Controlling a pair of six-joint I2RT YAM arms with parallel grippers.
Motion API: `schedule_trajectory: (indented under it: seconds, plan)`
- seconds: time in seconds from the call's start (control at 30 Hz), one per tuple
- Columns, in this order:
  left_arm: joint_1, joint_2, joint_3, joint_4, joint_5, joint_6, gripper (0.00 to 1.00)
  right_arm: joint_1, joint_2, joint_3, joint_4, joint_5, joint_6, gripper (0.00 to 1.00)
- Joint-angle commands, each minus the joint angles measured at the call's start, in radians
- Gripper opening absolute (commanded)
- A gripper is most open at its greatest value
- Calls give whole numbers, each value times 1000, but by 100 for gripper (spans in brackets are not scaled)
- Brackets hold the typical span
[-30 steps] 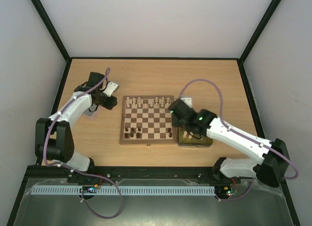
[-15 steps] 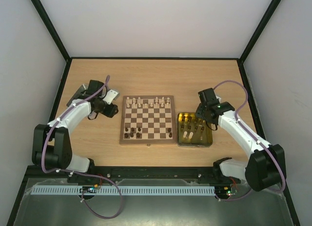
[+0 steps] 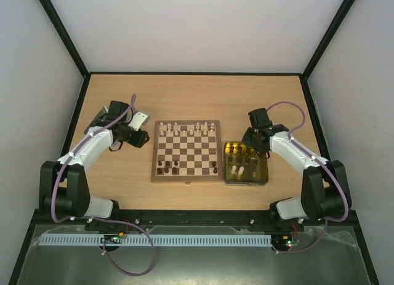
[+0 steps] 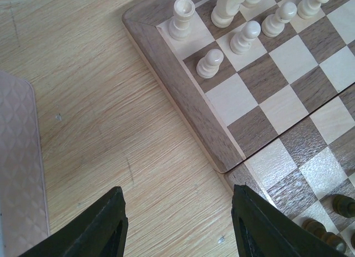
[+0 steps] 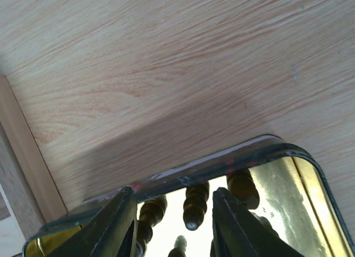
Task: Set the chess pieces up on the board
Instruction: Adjust the storage box at the center of the board.
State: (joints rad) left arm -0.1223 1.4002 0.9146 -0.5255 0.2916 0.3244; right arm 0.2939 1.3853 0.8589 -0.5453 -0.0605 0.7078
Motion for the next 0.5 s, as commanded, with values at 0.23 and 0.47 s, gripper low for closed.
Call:
schedule_trajectory:
  seconds: [0.23,0.47]
  plan:
    - [10,-11,-16,1,31,-10,54,-5,60,21,103,-16,31,36]
    - [10,0,-17,4,35,-10,54,-6,66,34,118,0,29,35]
